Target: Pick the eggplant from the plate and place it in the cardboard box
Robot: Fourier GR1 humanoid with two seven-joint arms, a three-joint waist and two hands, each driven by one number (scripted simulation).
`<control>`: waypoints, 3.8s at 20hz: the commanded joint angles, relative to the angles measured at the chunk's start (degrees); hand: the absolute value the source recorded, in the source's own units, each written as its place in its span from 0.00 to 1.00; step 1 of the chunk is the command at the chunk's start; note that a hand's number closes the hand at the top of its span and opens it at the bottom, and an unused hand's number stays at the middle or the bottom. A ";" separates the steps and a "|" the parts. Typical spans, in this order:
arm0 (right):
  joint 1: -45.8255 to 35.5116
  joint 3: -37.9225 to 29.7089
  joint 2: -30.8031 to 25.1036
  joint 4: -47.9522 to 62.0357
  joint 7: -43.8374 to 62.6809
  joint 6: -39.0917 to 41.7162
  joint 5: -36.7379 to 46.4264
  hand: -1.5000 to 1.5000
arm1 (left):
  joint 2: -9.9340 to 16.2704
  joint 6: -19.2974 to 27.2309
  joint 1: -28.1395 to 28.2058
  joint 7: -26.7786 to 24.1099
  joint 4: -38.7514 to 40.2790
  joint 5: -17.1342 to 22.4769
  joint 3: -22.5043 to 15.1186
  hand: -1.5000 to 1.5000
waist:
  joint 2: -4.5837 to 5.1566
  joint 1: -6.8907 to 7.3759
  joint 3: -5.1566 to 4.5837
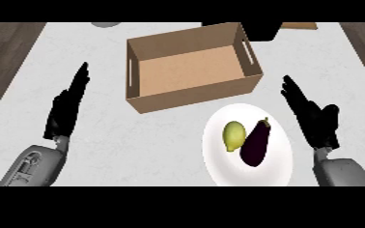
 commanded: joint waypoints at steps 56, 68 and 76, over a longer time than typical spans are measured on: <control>2.77 17.32 17.91 -17.36 81.34 -5.80 72.09 0.00 | -5.82 -12.89 -1.53 0.67 -9.49 0.75 -6.73 0.50 | -0.76 -1.07 -2.30; -3.09 17.49 17.91 -7.69 82.99 -8.15 67.01 0.00 | -5.08 -15.96 -1.20 -1.12 -7.92 1.34 -3.69 0.50 | -0.57 -0.27 -2.29; -0.39 18.07 17.91 -1.67 80.85 -14.03 64.86 0.00 | -7.86 -12.65 1.10 3.40 -13.51 -2.26 -6.93 0.50 | -0.76 0.04 -2.23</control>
